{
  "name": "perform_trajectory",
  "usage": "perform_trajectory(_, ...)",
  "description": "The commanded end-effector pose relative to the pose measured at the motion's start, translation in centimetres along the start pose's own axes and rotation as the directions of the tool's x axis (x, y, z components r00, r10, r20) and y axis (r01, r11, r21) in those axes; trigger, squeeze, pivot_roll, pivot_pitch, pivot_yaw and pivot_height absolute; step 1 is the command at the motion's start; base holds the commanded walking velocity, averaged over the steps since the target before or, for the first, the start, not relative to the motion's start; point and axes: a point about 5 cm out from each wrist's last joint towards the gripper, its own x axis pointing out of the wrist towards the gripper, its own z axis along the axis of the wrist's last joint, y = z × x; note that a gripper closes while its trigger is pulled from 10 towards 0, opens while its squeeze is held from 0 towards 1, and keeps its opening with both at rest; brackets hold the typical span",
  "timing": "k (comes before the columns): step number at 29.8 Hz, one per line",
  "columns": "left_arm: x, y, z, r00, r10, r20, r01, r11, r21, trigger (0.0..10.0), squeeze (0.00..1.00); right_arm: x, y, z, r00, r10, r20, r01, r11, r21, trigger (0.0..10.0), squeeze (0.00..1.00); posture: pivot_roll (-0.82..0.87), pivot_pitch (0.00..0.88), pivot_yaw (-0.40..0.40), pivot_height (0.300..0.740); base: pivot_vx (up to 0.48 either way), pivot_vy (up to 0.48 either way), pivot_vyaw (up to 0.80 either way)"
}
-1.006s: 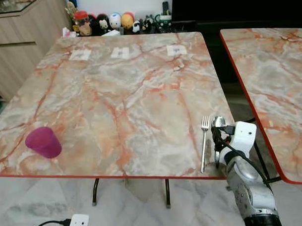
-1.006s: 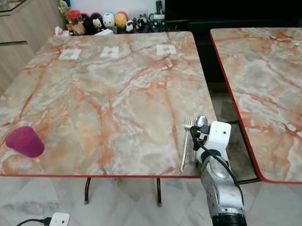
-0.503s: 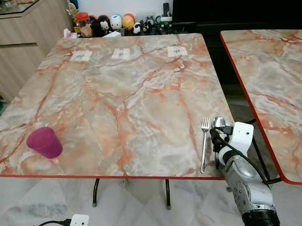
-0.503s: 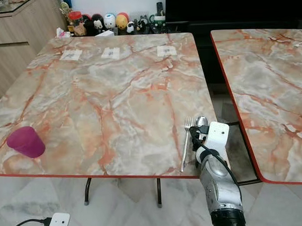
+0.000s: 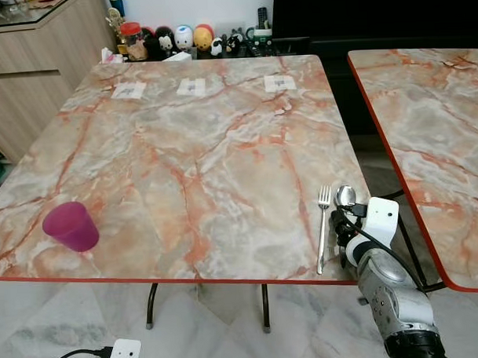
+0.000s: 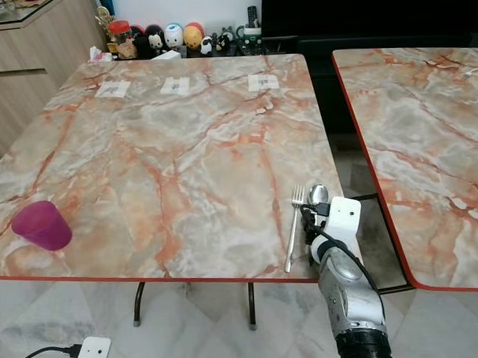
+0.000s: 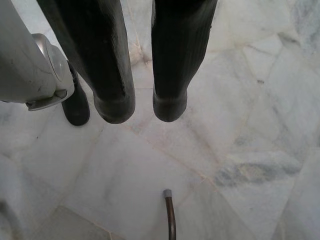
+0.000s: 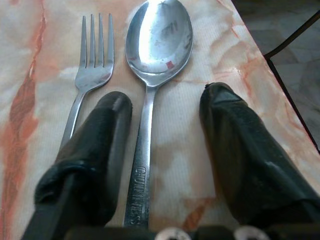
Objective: Setting the table
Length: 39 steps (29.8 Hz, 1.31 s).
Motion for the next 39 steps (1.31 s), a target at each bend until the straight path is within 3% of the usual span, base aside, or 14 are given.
perform_trajectory(1, -0.2, 0.4, -0.7, 1.0, 0.012, -0.022, -0.012, 1.0, 0.011, 10.0, 0.0, 0.1, 0.1, -1.1, 0.998, 0.009, -0.057, -0.009, 1.0, 0.005, 0.0, 0.0, -0.08, 0.108, 0.036, 0.74, 0.0, 0.0, 0.0)
perform_trajectory(32, -0.2, 0.2, -0.8, 0.999, 0.011, -0.034, -0.011, 1.0, 0.014, 10.0, 0.0, 0.2, 0.6, -1.3, 0.997, 0.047, -0.064, -0.05, 0.998, -0.033, 0.0, 0.0, -0.07, 0.113, 0.03, 0.74, 0.0, 0.0, 0.0)
perform_trajectory(37, -0.2, 0.2, -1.1, 0.999, 0.012, -0.042, -0.011, 1.0, 0.016, 10.0, 0.0, 0.2, 0.9, -0.5, 0.998, 0.06, 0.015, -0.059, 0.997, -0.041, 0.0, 0.0, -0.07, 0.111, 0.03, 0.74, 0.0, 0.0, 0.0)
perform_trajectory(38, -0.3, 0.1, -1.1, 0.999, 0.012, -0.043, -0.012, 1.0, 0.016, 10.0, 0.0, 0.2, 0.9, -0.2, 0.998, 0.061, 0.034, -0.059, 0.997, -0.056, 0.8, 0.0, -0.07, 0.112, 0.03, 0.74, 0.0, 0.0, 0.0)
perform_trajectory(39, -0.3, 0.2, -1.2, 0.999, 0.013, -0.045, -0.012, 1.0, 0.017, 10.0, 0.0, 0.1, 1.0, 0.0, 0.997, 0.061, 0.057, -0.056, 0.996, -0.074, 3.8, 0.0, -0.07, 0.112, 0.029, 0.74, 0.0, 0.0, 0.0)
